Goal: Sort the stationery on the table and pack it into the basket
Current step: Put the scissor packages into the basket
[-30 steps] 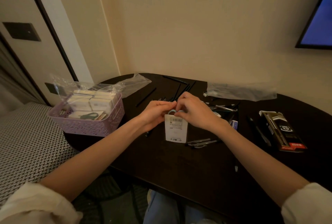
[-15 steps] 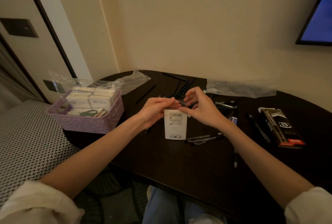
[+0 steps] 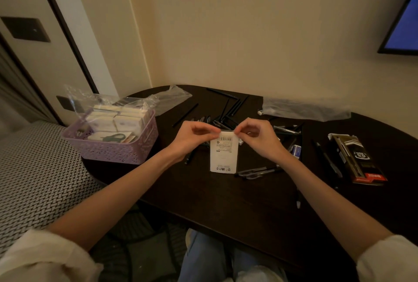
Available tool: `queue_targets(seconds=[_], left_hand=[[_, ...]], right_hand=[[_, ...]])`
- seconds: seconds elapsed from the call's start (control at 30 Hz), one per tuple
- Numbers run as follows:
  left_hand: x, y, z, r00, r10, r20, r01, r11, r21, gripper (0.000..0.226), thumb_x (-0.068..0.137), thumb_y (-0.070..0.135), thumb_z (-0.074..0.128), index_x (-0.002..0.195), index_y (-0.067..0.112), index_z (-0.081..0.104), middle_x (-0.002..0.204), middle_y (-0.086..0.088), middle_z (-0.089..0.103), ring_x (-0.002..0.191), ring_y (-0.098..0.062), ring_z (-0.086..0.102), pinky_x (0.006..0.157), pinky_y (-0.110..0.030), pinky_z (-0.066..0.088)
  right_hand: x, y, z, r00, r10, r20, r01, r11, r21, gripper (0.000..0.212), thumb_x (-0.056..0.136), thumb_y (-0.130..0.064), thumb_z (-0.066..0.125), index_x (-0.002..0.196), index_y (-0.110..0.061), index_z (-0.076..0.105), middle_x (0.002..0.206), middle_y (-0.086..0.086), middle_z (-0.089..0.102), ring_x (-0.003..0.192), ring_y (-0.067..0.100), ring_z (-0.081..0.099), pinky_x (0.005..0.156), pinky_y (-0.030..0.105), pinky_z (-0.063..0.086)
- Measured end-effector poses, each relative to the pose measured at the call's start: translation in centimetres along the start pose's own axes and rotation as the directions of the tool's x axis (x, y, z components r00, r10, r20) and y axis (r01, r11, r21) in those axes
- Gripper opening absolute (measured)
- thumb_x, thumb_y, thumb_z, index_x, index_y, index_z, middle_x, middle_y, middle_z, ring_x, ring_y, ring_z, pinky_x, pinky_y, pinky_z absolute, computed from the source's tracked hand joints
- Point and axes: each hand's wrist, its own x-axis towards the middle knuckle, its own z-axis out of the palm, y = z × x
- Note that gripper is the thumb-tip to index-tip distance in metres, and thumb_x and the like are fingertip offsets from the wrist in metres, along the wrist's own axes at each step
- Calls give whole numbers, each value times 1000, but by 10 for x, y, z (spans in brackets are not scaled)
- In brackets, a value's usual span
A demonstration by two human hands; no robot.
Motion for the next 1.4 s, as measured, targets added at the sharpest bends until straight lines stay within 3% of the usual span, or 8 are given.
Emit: queue_targets(seconds=[0.2,0.43,0.63,1.03,1.13,1.23,1.3,1.4], left_hand=[[-3,1,-2,997,45,55,-49,996,76,20,87,-3,57,98,9,70,113,1,66,108,-9,62,84,-25,55],[-2,-2,9,993,93,-73,-78,980,183,16,83,8,71,93,15,62,101,0,70,94,-7,68,80,-25,58],[-10,-5,8,991,22,-129,3,982,190,24,82,8,72,102,15,62,96,-2,72,92,-11,70,76,-29,59],[-35,30,-22,866,479,-141,-400,835,378,19,80,12,75,98,10,73,95,-2,74,88,-8,70,80,-25,57],[-42,31,-29,907,371,-199,-308,908,285,28,76,12,77,103,10,71,105,-3,72,99,-10,68,89,-32,56],[-48,30,-32,943,35,-332,31,981,192,57,68,20,84,119,15,60,117,3,63,108,-7,60,91,-28,53],[-55,33,-37,889,-276,-365,295,956,-5,66,69,19,84,126,11,51,116,-1,61,103,-10,60,85,-26,53],[-68,39,-48,838,-514,-181,423,823,-378,43,84,9,70,123,1,55,103,-10,70,92,-17,69,75,-26,57]], right_hand=[[-2,-2,-2,999,44,3,-44,997,-69,15,84,-3,66,86,-17,70,93,-4,68,92,7,64,77,24,57],[-1,-5,9,998,31,-48,-37,990,-135,19,78,-14,77,80,-20,59,83,-7,64,78,6,63,67,23,54],[3,-14,7,997,37,65,-21,972,-234,27,84,-16,72,110,-14,65,94,-10,60,84,2,58,72,18,52],[14,-45,9,944,-301,134,330,871,-364,12,81,-11,73,92,-17,70,87,-6,63,76,5,57,62,14,41],[15,-42,19,860,-500,108,487,736,-471,13,78,-7,74,89,-12,70,85,0,64,78,13,58,62,28,49],[18,-39,29,756,-647,105,593,607,-530,15,75,-2,75,88,-6,70,88,6,66,82,21,61,60,35,53],[22,-40,36,690,-715,109,649,546,-529,12,76,-2,74,88,-4,70,88,8,67,81,23,62,58,36,53],[28,-45,50,618,-780,98,705,494,-509,8,80,-5,72,87,-3,71,89,9,68,82,23,63,59,34,53]])
